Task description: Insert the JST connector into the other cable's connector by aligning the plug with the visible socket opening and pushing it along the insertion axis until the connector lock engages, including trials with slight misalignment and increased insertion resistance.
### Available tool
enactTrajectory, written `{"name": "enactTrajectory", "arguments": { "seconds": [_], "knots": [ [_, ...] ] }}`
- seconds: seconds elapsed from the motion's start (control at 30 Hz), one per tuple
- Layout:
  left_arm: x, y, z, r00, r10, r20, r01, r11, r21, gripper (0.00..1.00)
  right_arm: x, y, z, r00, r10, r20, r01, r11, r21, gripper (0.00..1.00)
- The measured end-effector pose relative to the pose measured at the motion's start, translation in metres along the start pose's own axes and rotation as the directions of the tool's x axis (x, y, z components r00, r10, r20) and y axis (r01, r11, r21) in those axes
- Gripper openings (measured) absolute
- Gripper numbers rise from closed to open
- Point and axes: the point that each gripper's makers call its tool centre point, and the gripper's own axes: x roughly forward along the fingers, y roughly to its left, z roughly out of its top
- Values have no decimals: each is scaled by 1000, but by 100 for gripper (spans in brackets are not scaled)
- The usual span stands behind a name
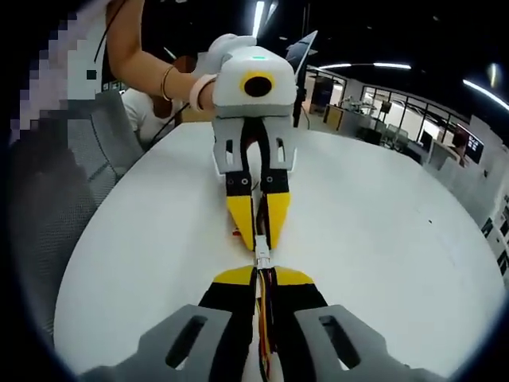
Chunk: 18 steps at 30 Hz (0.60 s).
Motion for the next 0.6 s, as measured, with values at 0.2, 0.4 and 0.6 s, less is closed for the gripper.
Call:
{"name": "enactTrajectory", "arguments": {
  "seconds": [0.2,0.4,0.6],
  "knots": [
    [-2,-1,6,1000,0,21,0,1000,2,0,-3,-1,6,999,1,38,-3,999,45,4],
    [-2,-2,4,1000,-1,8,1,1000,17,0,2,-1,6,999,2,50,-5,998,64,4],
    [-4,7,1,1000,17,16,-17,999,30,0,7,-9,7,996,-8,92,-1,996,88,4]
  ]
}}
